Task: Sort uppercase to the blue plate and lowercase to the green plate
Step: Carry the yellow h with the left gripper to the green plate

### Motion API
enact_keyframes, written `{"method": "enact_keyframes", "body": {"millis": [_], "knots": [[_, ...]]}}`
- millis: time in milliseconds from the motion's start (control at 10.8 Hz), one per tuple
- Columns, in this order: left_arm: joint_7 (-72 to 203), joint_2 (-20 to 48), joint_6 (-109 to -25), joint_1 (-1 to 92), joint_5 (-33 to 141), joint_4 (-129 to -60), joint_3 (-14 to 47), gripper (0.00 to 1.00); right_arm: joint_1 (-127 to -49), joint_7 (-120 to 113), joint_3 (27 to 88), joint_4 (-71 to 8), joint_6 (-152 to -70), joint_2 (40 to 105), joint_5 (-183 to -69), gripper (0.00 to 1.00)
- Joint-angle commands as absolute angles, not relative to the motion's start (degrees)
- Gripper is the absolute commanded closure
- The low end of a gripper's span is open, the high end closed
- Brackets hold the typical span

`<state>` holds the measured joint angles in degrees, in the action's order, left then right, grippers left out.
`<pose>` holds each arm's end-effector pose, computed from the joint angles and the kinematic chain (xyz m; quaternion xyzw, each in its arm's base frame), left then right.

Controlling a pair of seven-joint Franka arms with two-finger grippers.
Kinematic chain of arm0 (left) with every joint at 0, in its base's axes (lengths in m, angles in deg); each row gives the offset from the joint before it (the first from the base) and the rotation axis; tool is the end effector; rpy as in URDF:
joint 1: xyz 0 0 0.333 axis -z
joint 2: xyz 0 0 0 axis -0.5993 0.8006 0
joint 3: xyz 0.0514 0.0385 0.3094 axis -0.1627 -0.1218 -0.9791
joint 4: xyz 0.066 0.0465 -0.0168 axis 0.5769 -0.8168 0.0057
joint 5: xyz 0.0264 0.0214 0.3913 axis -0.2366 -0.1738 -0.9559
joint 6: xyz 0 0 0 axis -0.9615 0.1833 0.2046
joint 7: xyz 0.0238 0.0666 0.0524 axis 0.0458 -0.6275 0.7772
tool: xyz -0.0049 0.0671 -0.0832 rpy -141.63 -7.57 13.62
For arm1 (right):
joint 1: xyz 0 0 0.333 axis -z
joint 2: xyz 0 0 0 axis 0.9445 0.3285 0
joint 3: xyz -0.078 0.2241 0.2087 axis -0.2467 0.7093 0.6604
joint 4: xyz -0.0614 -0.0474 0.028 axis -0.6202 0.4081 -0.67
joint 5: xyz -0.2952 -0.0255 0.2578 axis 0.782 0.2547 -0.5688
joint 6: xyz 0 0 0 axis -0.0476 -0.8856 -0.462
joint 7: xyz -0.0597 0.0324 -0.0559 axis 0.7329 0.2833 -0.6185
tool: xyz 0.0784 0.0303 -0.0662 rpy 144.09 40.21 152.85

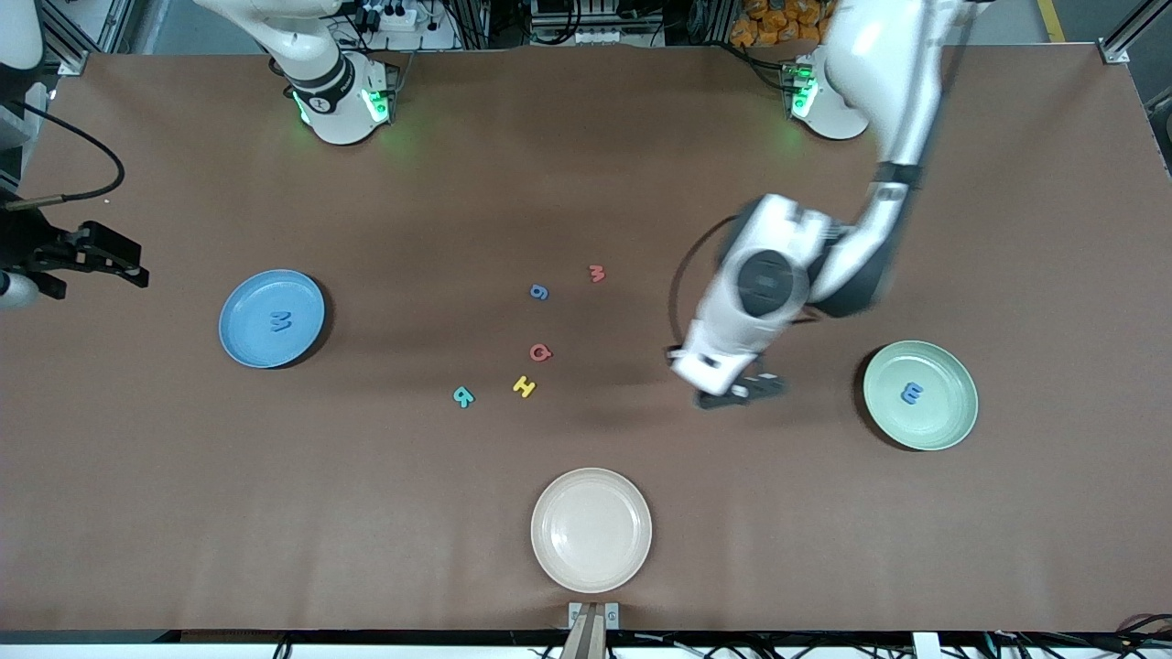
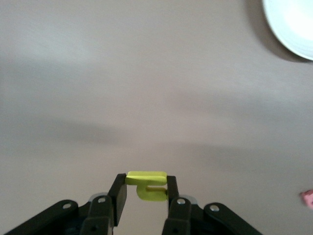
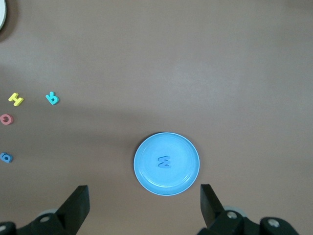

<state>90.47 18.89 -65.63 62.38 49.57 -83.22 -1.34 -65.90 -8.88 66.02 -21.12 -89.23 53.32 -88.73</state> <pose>0.6179 -0.3035 0.3353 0.9966 0.0670 -0.0447 0.0145 0.5842 -0.0220 0.5980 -0.9975 -0.0705 -0.0056 0.0015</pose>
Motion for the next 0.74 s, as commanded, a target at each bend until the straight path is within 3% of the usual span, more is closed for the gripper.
{"method": "enact_keyframes", "body": {"millis": [0, 370, 648], "knots": [[75.28, 15.35, -60.47, 51.80, 48.56, -85.00, 1.54, 0.90, -65.45, -8.14, 66.93, -24.75, -90.33, 49.91, -89.51, 0.00], [52.93, 16.30, -59.31, 40.97, 49.00, -85.00, 1.37, 0.90, -65.46, -7.35, 66.75, -25.20, -89.72, 48.85, -89.86, 0.00], [43.66, 19.90, -59.39, 38.05, 48.92, -85.00, -0.38, 0.89, -65.37, -7.35, 66.66, -25.55, -89.45, 48.32, -89.95, 0.00]]}}
